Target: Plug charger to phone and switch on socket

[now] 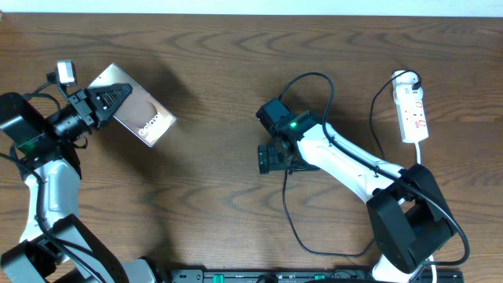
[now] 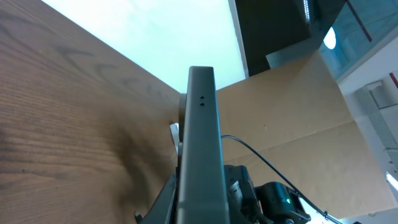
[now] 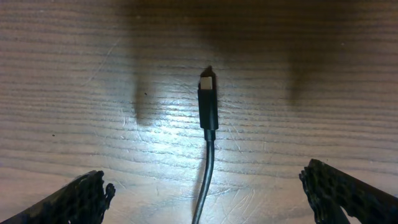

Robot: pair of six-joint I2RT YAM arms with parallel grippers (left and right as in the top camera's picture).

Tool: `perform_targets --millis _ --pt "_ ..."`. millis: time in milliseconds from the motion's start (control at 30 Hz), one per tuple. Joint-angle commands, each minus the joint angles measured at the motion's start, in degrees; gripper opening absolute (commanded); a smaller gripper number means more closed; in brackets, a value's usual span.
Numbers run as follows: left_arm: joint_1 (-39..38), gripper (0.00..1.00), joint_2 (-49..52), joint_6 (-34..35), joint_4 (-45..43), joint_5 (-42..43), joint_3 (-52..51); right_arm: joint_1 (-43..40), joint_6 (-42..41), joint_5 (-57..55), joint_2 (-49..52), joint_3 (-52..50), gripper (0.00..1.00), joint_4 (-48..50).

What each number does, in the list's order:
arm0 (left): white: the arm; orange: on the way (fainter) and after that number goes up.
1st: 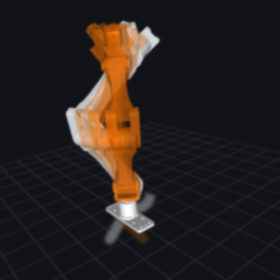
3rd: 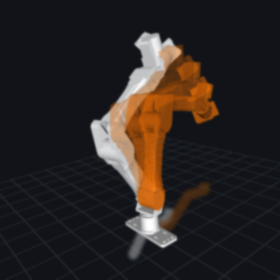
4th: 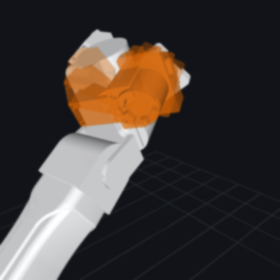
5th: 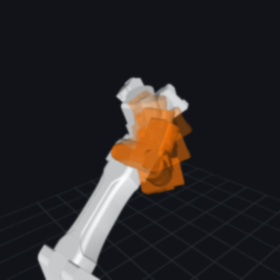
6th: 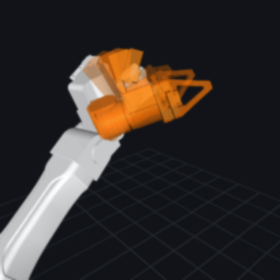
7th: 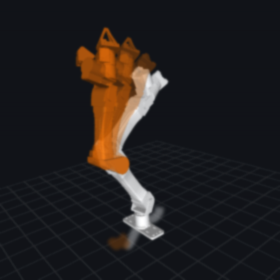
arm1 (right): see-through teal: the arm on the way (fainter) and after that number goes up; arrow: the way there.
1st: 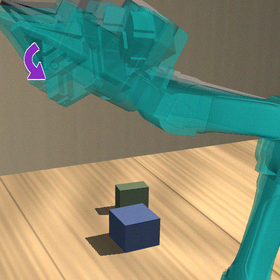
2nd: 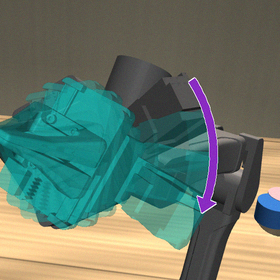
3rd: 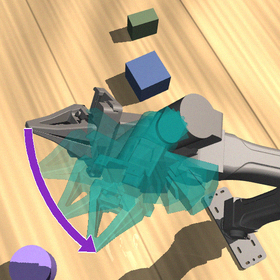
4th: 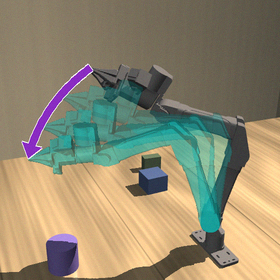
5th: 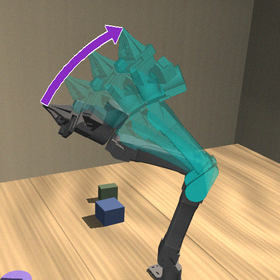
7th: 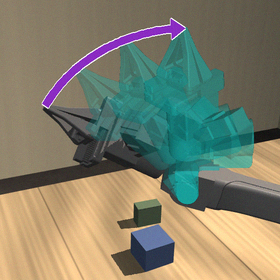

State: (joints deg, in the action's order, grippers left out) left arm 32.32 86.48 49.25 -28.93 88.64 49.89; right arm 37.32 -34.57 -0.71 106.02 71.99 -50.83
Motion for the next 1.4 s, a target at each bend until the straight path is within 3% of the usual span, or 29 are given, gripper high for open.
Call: perform_targets --millis 0,133,433,500,567,633,700,733,1067,1167,1233,1367 --pt "-0.02 0.07 -0.63 -0.79 -0.46 1.51 0.11 0.20 -2.19 -0.81 0.68 -0.17 0.99 0.24" --pt "-0.02 0.07 -0.63 -0.79 -0.46 1.51 0.11 0.20 -2.93 -0.28 1.99 -0.17 0.99 0.24" --pt "-0.02 0.07 -0.63 -0.81 -0.48 1.51 0.11 0.17 -2.21 1.75 7.72 -0.20 0.87 2.23" --pt "-0.02 0.07 -0.63 -0.81 -0.48 1.51 0.11 0.17 -2.21 1.75 7.80 -0.20 0.80 2.49" --pt "-0.02 0.07 -0.63 -1.14 -0.48 1.51 0.11 0.15 -2.23 1.77 7.80 -0.20 0.68 2.67" --pt "-0.02 0.07 -0.63 -1.22 -0.48 1.51 0.11 0.13 -2.23 1.75 7.89 -0.20 0.33 2.67" --pt "-0.02 0.07 -0.63 -1.22 -0.48 1.51 0.11 0.13 -2.23 1.77 7.89 -0.20 0.07 2.80" --pt "-0.02 0.08 -0.63 -1.22 -0.48 1.51 0.11 0.13 -2.23 1.75 7.89 -0.20 0.01 2.86" --pt "-0.02 0.07 -0.63 -1.20 -0.48 1.51 0.11 -0.24 -1.84 1.70 7.89 -0.20 0.01 3.80" --pt "-0.02 0.07 -0.63 -1.20 -0.46 1.51 0.11 -0.26 2.25 4.31 7.89 -0.20 0.01 6.40" --pt "-0.02 0.07 -0.63 -1.20 -0.46 1.51 0.11 -0.26 10.08 13.09 7.89 -0.09 0.01 10.67" --pt "-0.02 0.08 -0.63 -1.18 -0.46 1.51 0.11 -0.37 29.64 44.06 7.89 -0.09 0.01 20.63"
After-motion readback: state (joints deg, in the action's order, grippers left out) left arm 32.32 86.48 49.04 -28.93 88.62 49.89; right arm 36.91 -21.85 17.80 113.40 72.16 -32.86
